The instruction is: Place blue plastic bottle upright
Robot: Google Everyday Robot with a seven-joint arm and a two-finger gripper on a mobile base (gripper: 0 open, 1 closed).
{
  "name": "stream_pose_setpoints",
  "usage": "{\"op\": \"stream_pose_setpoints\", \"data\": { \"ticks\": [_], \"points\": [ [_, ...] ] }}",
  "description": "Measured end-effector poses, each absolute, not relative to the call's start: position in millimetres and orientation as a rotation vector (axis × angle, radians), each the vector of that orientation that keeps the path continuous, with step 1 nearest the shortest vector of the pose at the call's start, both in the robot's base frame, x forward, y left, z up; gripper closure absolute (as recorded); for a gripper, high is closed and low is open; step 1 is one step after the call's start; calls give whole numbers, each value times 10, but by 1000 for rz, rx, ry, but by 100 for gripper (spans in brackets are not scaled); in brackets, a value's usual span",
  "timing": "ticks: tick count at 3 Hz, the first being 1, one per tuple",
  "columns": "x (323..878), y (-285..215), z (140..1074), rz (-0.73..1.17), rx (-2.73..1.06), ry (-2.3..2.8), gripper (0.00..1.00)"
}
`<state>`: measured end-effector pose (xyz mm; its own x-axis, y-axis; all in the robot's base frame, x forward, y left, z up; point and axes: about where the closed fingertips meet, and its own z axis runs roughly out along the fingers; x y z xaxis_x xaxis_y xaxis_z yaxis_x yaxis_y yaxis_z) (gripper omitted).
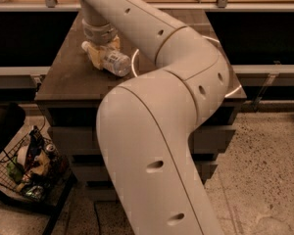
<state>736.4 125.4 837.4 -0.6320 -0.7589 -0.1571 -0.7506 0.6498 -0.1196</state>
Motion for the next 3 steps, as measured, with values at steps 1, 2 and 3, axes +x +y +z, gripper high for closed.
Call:
{"op": "stream_pose_setpoints", "data": {
  "ticks": [1,2,3],
  "points": [
    [7391,1321,8384,-93,-1247,2658,100],
    [7380,1444,8807,-102,-1244,2541,100],
    [7344,1474,9179,53,-1244,2409,100]
  ]
}}
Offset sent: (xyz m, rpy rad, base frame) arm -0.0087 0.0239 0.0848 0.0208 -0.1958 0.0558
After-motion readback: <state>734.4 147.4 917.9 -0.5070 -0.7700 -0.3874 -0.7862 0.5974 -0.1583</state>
